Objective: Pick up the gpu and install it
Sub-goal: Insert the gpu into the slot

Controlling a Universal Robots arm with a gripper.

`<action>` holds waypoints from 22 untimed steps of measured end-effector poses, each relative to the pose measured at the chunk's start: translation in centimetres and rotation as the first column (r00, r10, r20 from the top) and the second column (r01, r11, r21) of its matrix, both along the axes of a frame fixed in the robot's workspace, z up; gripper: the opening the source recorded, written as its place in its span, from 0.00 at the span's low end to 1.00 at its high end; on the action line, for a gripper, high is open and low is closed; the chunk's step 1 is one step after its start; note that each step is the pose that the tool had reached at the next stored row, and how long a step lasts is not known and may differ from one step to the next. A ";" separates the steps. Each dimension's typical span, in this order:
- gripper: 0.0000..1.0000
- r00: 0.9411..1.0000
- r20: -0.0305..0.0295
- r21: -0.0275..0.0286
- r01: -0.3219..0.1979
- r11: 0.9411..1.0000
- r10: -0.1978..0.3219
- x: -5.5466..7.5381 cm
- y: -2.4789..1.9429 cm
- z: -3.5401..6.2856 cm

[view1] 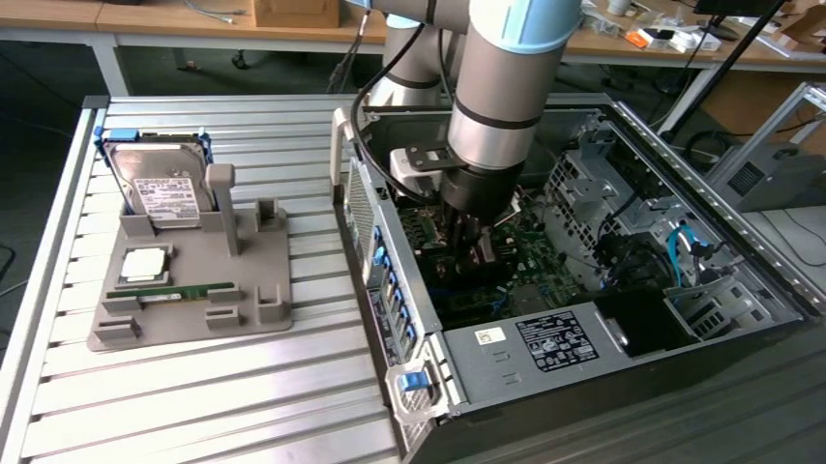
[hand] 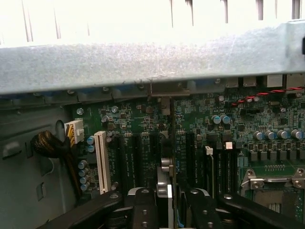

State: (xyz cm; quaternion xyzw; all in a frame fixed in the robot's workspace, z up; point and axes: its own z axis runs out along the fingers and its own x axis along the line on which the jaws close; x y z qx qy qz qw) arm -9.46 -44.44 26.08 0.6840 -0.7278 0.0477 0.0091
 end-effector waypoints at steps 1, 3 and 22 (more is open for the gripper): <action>0.27 1.000 0.000 0.000 0.000 1.000 0.000 0.0 0.00 0.00; 0.27 1.000 -0.001 0.000 0.000 1.000 0.000 0.1 0.00 0.03; 0.27 1.000 -0.014 -0.003 0.000 1.000 0.000 0.7 0.76 0.03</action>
